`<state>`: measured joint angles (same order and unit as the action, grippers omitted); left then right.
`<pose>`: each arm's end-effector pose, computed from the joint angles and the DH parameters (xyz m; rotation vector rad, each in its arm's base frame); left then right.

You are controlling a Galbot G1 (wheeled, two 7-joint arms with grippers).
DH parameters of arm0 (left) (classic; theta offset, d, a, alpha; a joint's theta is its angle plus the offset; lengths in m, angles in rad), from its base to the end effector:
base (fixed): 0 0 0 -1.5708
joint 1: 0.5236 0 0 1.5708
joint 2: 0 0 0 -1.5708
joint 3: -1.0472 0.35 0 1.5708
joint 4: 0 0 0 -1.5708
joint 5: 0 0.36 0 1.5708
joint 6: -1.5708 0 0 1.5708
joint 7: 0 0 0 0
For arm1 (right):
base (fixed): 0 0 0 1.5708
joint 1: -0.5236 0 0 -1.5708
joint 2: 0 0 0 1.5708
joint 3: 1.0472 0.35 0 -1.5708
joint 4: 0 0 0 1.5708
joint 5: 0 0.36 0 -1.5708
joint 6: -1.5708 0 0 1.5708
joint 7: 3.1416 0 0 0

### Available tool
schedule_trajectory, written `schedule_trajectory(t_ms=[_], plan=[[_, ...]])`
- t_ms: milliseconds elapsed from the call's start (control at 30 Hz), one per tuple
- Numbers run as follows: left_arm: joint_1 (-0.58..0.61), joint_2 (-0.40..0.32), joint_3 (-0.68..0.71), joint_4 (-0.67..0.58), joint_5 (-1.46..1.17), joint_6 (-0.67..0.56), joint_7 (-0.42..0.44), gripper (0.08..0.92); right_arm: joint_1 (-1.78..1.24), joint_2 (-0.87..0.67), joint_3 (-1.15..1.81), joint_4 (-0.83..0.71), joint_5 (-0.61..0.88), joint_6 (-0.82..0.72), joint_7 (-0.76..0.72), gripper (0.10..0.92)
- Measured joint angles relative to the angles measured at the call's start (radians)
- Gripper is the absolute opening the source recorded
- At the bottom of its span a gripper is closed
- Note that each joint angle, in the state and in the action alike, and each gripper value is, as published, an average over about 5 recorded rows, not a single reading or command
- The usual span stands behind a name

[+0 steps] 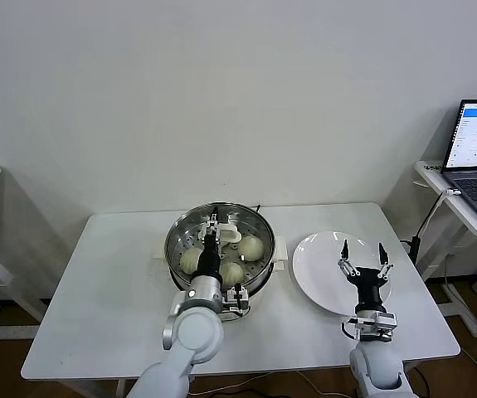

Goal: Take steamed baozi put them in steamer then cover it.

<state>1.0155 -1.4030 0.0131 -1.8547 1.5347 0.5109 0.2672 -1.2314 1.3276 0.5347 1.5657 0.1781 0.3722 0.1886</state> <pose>0.3056 -0.1326 -0.2656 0.0673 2.2000 2.2032 0.2915 -0.0886 -0.4007 0.2683 2.9379 -0.0713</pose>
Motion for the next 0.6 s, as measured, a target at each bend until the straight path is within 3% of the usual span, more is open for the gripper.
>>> schedule_trajectory(t_ms=[300,600], plan=[[0.030,0.033,0.007,-0.071,-0.048,0.007,0.001,0.801,-0.006,0.007,0.004,0.004,-0.005,0.001,-0.002,0.823],[0.080,0.116,-0.010,-0.200,-0.136,0.004,0.002,0.823,-0.006,0.000,0.014,0.004,-0.004,-0.004,0.002,0.823]])
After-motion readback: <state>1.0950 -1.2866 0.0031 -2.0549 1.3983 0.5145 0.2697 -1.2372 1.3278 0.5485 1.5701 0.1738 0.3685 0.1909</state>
